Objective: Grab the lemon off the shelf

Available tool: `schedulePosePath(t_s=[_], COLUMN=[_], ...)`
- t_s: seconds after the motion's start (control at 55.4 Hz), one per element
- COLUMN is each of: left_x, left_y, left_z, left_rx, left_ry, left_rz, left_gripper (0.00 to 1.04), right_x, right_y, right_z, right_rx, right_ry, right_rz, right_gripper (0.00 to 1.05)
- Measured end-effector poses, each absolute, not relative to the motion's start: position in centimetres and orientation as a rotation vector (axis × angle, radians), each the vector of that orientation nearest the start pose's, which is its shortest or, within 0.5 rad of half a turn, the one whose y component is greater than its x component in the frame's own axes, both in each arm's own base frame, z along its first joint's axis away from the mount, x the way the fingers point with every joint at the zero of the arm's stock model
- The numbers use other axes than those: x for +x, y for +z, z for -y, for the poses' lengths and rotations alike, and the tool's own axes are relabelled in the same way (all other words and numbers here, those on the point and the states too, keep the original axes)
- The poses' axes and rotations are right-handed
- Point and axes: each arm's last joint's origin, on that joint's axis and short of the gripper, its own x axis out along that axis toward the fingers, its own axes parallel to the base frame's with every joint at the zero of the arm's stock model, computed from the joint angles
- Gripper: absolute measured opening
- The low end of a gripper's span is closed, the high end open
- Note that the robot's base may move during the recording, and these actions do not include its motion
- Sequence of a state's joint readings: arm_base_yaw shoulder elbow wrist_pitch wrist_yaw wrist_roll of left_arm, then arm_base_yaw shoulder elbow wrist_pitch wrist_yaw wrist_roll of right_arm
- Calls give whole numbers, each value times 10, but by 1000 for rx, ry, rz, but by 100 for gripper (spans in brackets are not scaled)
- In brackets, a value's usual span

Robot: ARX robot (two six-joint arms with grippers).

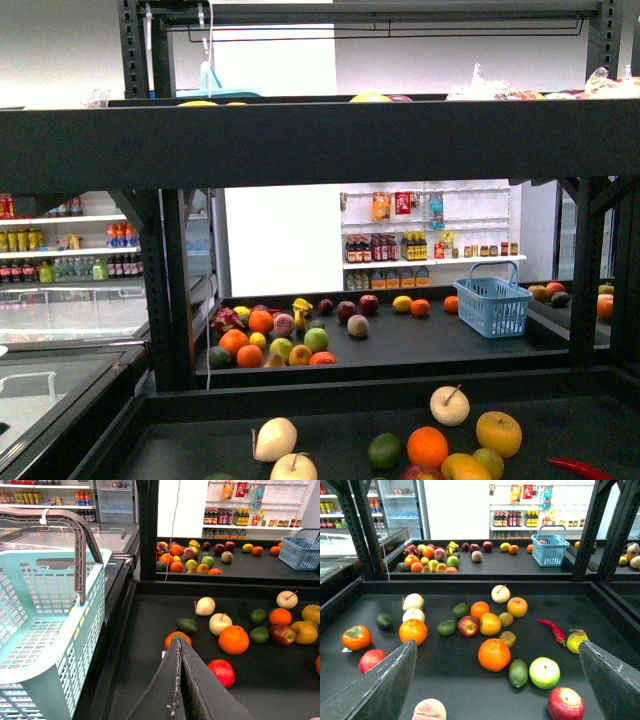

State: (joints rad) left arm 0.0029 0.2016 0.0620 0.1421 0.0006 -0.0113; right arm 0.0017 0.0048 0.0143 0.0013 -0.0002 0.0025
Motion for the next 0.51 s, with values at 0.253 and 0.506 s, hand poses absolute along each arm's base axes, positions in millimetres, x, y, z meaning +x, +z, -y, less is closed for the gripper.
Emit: schedulePosePath(t_s=[0.253, 0.506], left_x=[98, 97], left_y=[176, 168], left_z=[0, 0], left_rx=[-11, -11], left_ry=[2, 2], left_rz=[6, 6], left_gripper=[3, 3], right_x=[97, 97], right_y=[168, 168], right_z=[0, 0], right_rx=[2, 2], right_ry=[3, 2], right_rz=[11, 11], right_gripper=[97, 97])
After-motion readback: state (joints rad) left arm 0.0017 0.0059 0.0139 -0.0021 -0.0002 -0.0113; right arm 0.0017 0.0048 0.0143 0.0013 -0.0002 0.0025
